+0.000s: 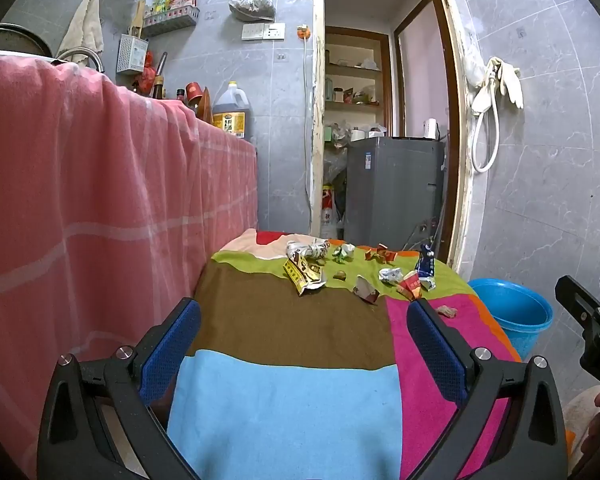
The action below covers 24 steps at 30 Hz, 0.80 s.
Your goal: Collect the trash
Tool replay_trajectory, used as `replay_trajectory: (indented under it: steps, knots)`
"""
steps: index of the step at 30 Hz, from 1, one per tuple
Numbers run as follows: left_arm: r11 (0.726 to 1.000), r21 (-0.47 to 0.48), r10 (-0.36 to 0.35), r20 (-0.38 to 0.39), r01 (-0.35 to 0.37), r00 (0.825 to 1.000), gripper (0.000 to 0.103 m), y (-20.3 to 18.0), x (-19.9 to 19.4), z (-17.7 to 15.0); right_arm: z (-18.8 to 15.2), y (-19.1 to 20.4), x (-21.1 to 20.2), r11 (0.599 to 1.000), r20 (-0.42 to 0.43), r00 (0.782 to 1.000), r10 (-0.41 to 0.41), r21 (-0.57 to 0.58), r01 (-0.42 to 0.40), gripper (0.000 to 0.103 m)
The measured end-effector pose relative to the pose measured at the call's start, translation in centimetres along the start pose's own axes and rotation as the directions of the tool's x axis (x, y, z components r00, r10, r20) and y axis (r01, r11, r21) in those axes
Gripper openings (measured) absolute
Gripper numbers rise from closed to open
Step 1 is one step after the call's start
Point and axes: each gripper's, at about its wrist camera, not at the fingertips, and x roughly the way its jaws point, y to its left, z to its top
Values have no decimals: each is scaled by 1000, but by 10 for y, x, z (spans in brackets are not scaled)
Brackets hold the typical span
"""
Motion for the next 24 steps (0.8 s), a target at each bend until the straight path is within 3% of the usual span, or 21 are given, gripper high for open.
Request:
replay_trajectory:
  steps: [24]
  knots:
    - [1000,2,-2,-1,2,1000,101,0,0,-2,-1,1,0,1000,-1,1000,0,2,0,103]
